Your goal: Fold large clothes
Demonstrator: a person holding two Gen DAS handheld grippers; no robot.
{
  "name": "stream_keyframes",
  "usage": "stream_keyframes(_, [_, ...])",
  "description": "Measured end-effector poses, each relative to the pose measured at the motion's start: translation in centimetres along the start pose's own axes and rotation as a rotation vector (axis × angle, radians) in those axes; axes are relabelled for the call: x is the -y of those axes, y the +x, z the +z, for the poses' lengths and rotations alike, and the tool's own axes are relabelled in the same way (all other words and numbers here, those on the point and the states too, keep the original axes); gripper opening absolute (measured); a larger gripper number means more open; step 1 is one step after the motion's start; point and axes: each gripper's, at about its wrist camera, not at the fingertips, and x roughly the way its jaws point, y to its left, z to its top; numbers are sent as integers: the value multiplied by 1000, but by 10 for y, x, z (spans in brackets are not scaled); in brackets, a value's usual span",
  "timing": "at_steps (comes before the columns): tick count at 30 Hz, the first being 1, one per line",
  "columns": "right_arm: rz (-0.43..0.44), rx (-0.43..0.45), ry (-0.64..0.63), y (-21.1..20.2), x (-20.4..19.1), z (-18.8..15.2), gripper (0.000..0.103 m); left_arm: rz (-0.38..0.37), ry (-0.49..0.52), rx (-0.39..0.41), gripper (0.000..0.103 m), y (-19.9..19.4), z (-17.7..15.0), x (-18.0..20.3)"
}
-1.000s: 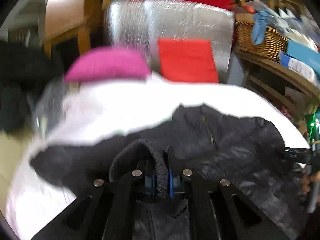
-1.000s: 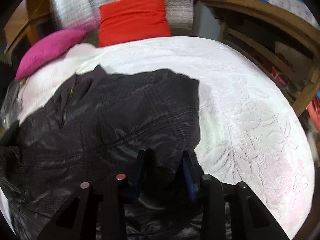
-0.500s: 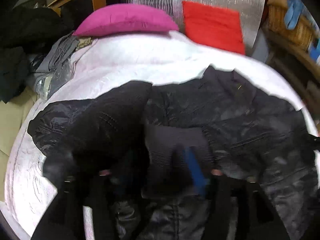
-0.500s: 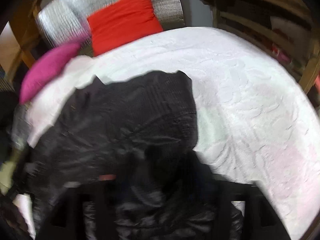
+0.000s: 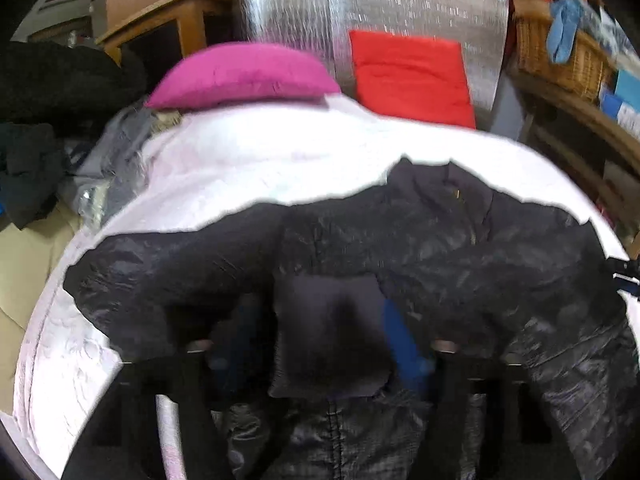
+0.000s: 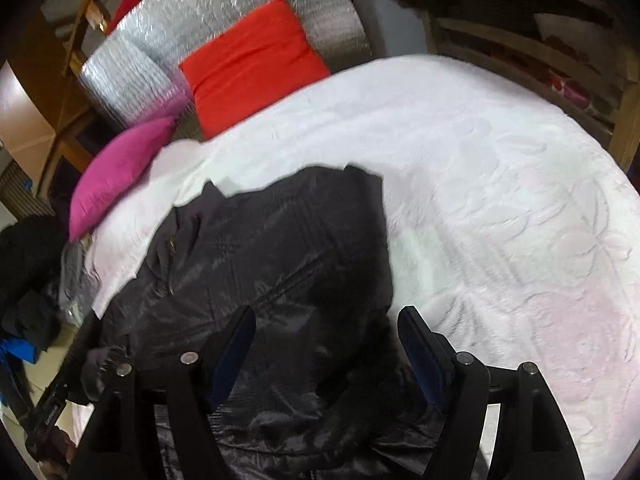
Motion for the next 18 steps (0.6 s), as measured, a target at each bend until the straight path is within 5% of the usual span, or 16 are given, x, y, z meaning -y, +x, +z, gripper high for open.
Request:
stream_keyframes(1, [-20,-8,-17,5,-4,-3,71,-2,1,-31,39,9,-2,1])
stream_keyframes(3, [-67,-20,-60,14,-12,-6,44,-2,6,-77,24,18,-7,4])
stream_keyframes(4, [-117,-19,-93,19,-17,-8,41,2,9,-86,21,20,-10,6])
stream_keyframes(9, [-175,46,-123,15,-20,-8,29,24,31,-80,15,16,-15,10])
stream_keyframes(18, [-197,15,-139,17,-20,-1,30,78,73,-86,15,20,-18,15])
